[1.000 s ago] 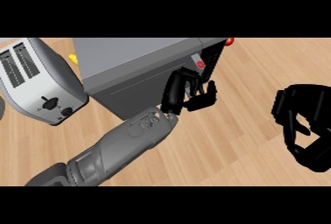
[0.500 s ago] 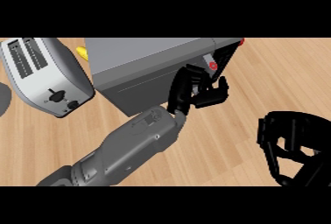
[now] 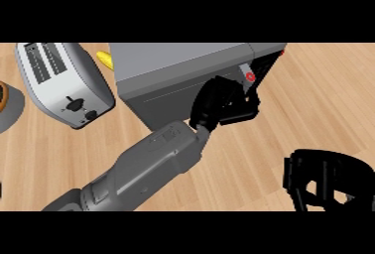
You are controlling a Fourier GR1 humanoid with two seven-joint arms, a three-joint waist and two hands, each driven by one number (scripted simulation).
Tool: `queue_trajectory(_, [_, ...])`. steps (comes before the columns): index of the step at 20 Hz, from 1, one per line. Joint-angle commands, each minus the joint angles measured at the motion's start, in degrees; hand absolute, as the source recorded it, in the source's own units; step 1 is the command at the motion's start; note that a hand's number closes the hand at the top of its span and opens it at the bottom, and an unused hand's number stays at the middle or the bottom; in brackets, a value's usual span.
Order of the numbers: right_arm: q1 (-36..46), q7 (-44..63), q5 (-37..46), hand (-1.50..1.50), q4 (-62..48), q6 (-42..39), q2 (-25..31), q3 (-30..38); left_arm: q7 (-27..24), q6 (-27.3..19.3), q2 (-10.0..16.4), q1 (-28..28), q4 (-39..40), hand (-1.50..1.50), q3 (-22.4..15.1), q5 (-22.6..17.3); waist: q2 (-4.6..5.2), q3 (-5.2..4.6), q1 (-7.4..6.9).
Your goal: Pick up the milk, place it into the microwave and close the microwave
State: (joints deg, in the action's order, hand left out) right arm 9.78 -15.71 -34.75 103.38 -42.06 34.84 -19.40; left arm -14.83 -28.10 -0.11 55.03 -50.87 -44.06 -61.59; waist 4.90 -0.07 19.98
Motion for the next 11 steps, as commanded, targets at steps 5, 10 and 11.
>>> queue_trajectory(5, [-5.2, 0.3, 1.4, 1.5, 5.8, 3.1, -1.4, -2.1, -3.7, 5.7, 3.0, -5.6, 8.4, 1.5, 6.1, -5.7, -0.03, -0.49, -3.33])
queue_trajectory(10, [-7.1, 0.8, 3.4, 1.5, 9.3, 5.7, -2.9, -3.5, -4.8, 9.7, 3.0, -5.9, 10.0, 1.5, 5.1, -7.2, 0.02, -0.49, -4.17])
queue_trajectory(11, [-8.1, 0.7, 3.7, 1.5, 10.1, 5.9, -2.8, -3.7, -4.9, 10.1, 2.8, -5.7, 10.4, 1.5, 5.0, -7.5, -0.14, -0.4, -3.69])
